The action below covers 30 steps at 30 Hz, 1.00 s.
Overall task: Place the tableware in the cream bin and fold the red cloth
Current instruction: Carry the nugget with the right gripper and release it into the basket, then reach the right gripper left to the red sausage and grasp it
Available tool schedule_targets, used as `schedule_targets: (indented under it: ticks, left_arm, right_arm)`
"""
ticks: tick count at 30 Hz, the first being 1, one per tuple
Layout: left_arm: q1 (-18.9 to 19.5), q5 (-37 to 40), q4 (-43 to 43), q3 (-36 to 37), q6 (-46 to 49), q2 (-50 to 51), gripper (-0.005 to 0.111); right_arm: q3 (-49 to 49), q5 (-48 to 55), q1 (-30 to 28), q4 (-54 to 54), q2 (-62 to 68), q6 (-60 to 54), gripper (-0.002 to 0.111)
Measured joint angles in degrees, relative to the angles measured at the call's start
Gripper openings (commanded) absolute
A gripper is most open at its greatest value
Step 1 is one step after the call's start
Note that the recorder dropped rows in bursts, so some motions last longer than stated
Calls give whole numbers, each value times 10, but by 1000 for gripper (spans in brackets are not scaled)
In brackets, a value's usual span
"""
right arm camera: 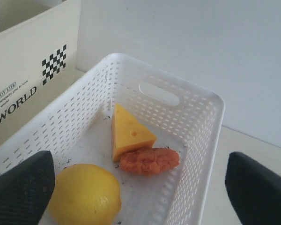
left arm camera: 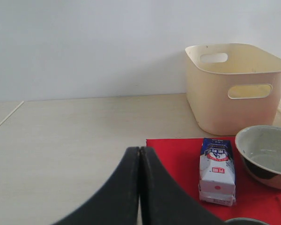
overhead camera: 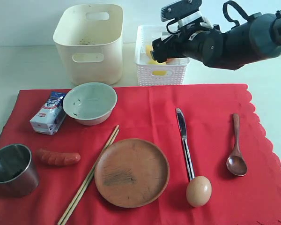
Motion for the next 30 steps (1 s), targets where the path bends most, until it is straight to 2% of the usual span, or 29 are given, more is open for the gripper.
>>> schedule_targets:
  ticks: [3, 5, 11, 15, 20, 30]
  left_arm:
    - [0, 0, 0, 0, 0, 0, 1]
    - [0, 0, 0, 0, 0, 0, 1]
    - [0, 0, 0, 0, 0, 0, 1]
    - [0, 0, 0, 0, 0, 0, 1]
    - [0, 0, 0, 0, 0, 0, 1]
    - [0, 0, 0, 0, 0, 0, 1]
  right_arm:
    - [0, 4, 0, 0, 0, -1, 81]
    - [0, 10, 0, 0, -1, -2, 69]
    - [0, 52, 0, 0, -23, -2, 20]
    - [0, 86, 0, 0, -54, -2, 0]
    - [7, 118, 0, 0, -93, 6, 0]
    - [93, 118, 0, 0, -186, 61, 0]
